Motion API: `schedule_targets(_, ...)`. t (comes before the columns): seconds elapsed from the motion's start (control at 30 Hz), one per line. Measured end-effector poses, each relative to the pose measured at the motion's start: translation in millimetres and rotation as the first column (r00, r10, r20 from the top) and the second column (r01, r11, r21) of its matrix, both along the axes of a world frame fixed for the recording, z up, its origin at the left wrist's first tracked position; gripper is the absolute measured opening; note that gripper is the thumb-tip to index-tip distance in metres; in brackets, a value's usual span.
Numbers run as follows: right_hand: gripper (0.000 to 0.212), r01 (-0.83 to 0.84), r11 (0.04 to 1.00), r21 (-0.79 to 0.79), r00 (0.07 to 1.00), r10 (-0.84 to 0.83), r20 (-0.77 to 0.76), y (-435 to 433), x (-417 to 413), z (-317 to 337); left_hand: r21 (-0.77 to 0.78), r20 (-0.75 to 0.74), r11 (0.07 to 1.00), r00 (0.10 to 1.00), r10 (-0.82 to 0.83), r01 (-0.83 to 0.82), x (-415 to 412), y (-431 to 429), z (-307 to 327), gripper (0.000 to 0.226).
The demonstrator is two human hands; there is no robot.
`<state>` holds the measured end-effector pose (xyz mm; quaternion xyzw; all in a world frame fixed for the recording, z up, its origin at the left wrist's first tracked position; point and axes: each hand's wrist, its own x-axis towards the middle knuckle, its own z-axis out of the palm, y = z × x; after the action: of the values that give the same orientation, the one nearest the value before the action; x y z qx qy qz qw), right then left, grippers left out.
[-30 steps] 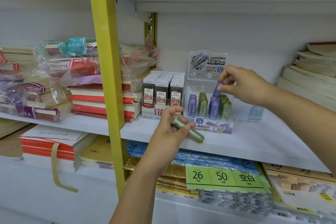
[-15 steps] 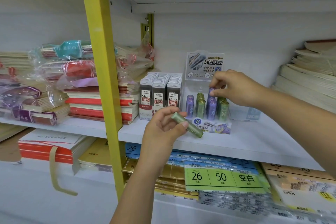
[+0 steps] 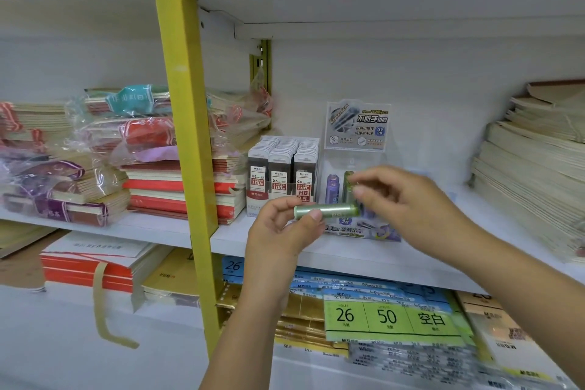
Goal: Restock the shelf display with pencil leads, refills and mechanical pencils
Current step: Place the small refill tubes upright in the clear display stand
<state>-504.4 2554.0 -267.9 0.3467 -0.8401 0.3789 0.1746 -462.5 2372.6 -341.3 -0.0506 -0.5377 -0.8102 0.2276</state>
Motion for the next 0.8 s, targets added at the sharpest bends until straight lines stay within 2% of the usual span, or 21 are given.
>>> schedule_targets(0.1, 0.02, -0.067, 0.988, -0.136, 0.971, 0.096, 0.217, -3.5, 10.8, -13.4, 0.023, -0.006, 1.0, 1.0, -0.008, 0.008, 2.1, 4.9, 1.1, 0.039)
schedule_targets(0.2, 0.018, -0.037, 0.937, -0.347, 0.944, 0.147, 0.296, -3.8, 11.3, -15.2, 0.004, 0.012, 1.0, 1.0, -0.023, 0.023, 2.2, 6.4, 1.0, 0.036)
schedule_targets(0.27, 0.016, -0.01, 0.899, -0.437, 0.929, 0.17, 0.329, -1.8, 9.5, -13.7, -0.067, 0.02, 0.998, 1.0, -0.004, 0.005, 1.6, 7.1, 1.1, 0.031)
schedule_targets(0.33, 0.019, -0.015, 0.884, -0.467, 0.909, 0.207, 0.362, -1.1, 8.6, -11.8, -0.16, 0.014, 0.985, 0.998, 0.066, -0.063, 0.5, 8.4, 0.5, 0.025)
schedule_targets(0.4, 0.022, -0.014, 0.905, -0.426, 0.918, 0.18, 0.353, -0.8, 6.4, -9.5, -0.282, -0.004, 0.944, 0.985, 0.175, -0.169, -2.2, 10.2, -1.7, 0.016)
schedule_targets(0.47, 0.024, 0.031, 0.913, -0.407, 0.962, 0.084, 0.261, 0.9, -1.5, -0.9, -0.46, -0.052, 0.843, 0.957, 0.287, -0.278, -5.7, 11.2, -5.2, 0.019)
schedule_targets(0.6, 0.029, 0.109, 0.91, -0.401, 0.994, -0.107, 0.026, 7.5, -38.4, 34.2, -0.728, -0.227, 0.549, 0.9, 0.372, -0.41, -11.5, 12.1, -13.0, 0.038)
schedule_targets(0.67, 0.023, 0.181, 0.951, -0.251, 0.979, -0.198, -0.044, 6.4, -58.7, 46.2, -0.792, -0.302, 0.421, 0.884, 0.358, -0.442, -15.1, 11.0, -17.9, 0.037)
schedule_targets(0.73, 0.019, 0.244, 0.966, -0.086, 0.964, -0.251, -0.087, 1.2, -74.1, 50.5, -0.817, -0.342, 0.349, 0.873, 0.348, -0.459, -18.0, 9.0, -21.7, 0.033)
schedule_targets(0.8, 0.017, 0.239, 0.971, 0.029, 0.969, -0.236, -0.074, -5.0, -83.7, 52.1, -0.834, -0.362, 0.293, 0.865, 0.348, -0.467, -20.0, 9.2, -23.1, 0.032)
